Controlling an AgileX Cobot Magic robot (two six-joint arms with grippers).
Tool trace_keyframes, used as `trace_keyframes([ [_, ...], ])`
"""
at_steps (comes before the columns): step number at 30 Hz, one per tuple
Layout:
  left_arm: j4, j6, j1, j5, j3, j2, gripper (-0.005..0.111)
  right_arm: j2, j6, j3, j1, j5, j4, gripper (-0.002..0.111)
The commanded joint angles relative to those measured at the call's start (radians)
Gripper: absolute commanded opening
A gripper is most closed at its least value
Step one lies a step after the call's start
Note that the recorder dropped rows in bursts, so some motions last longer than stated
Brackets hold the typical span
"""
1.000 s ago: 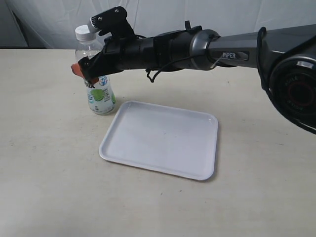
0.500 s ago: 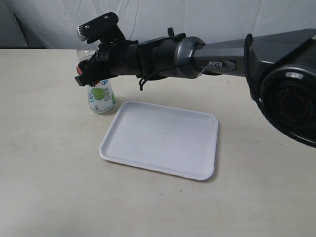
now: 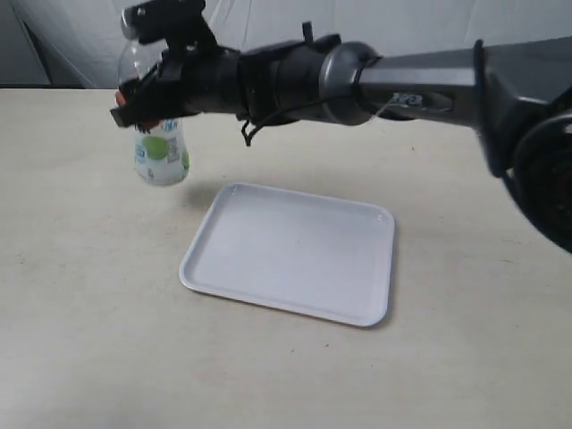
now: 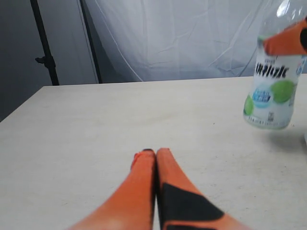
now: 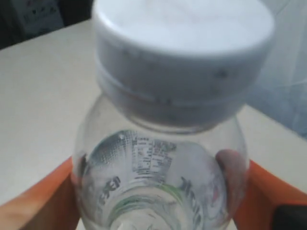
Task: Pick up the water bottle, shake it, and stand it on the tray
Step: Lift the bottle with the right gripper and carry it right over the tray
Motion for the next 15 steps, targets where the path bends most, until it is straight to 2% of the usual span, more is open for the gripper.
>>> trace_keyframes([
  [1,0.000,-0.003,0.000,-0.003,0.002,-0.005,0.000,-0.197,0.003,0.007,0.045,-0.243,0.008,-0.001],
  [5,0.000,-0.003,0.000,-0.003,0.002,-0.005,0.000,-0.400,-0.064,0.136,0.130,-0.498,0.008,-0.001],
  [8,0.000,-0.003,0.000,-0.003,0.002,-0.005,0.000,-0.554,-0.088,0.291,0.202,-0.609,0.008,-0.001],
  [11,0.000,-0.003,0.000,-0.003,0.002,-0.005,0.000,-0.709,-0.089,0.478,0.247,-0.586,0.008,-0.001],
  [14,0.000,-0.003,0.000,-0.003,0.002,-0.005,0.000,-0.823,-0.040,0.679,0.247,-0.477,0.008,-0.001],
  [15,0.000,-0.003,0.000,-0.003,0.002,-0.005,0.000,-0.835,-0.041,0.742,0.247,-0.495,0.008,-0.001],
])
